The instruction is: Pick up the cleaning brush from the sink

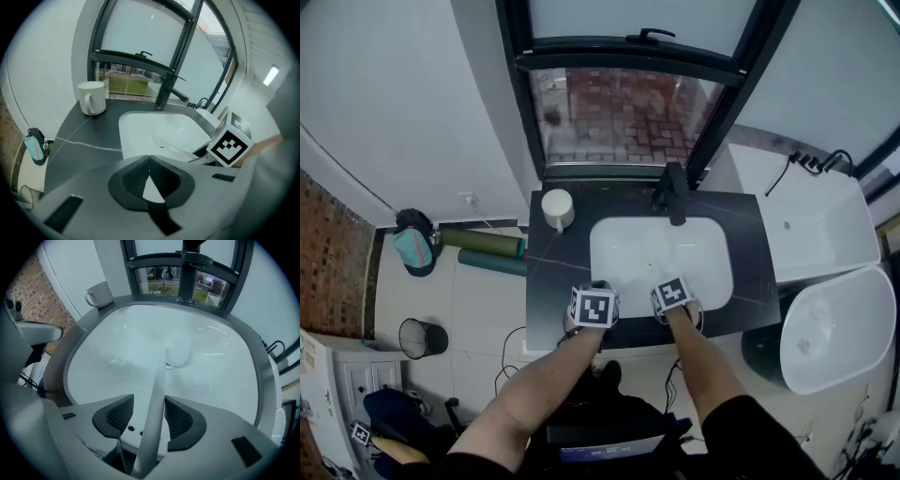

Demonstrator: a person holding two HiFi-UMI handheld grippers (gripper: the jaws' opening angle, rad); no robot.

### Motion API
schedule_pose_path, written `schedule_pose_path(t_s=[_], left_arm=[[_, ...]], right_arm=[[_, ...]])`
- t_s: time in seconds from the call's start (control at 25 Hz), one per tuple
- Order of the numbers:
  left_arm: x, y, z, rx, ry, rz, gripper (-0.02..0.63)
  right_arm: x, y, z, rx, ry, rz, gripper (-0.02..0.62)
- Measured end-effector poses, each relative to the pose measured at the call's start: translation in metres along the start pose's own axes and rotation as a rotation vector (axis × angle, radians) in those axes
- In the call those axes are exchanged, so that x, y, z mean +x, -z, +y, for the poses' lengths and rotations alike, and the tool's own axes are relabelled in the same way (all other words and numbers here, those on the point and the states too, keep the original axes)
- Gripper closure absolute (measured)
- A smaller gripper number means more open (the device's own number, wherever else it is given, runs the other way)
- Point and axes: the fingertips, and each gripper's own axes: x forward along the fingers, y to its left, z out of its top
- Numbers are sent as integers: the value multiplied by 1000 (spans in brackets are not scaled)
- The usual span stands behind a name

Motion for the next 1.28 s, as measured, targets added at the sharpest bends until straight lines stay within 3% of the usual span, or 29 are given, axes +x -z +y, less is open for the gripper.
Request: schedule_pose_path(t_s=[0.12, 0.16, 0.2, 0.56, 0.68, 0.76, 0.88, 1.0, 1.2, 1.28], left_arm=[[2, -5, 13, 6, -4, -17, 620], [4, -4, 16, 1, 1, -13, 618], [5, -4, 18, -4, 3, -9, 620], [-1, -15, 29, 55, -12, -58, 618], [1, -10, 10, 67, -8, -45, 620], [-9, -21, -10, 108, 6, -90, 620], [-38, -26, -42, 122, 1, -132, 620], [-65, 8, -83, 64, -39, -109, 620], [-107, 64, -162, 6, -151, -182, 620], [-120, 106, -196, -41, -199, -143, 620]], right_arm=[[3, -6, -3, -55, 54, 10, 409], [3, -7, -4, -66, 65, 13, 505], [3, -9, -4, -77, 68, 18, 527], [-14, -18, 17, -70, 29, -16, 534], [-41, -14, 28, -97, -9, -48, 534], [-62, -5, 37, -126, -29, -69, 534], [-96, 19, 43, -195, -44, -95, 534], [-131, 61, 35, -255, -55, -159, 534], [-179, 153, 13, -184, -169, -299, 535], [-198, 196, 8, -165, -221, -338, 534]])
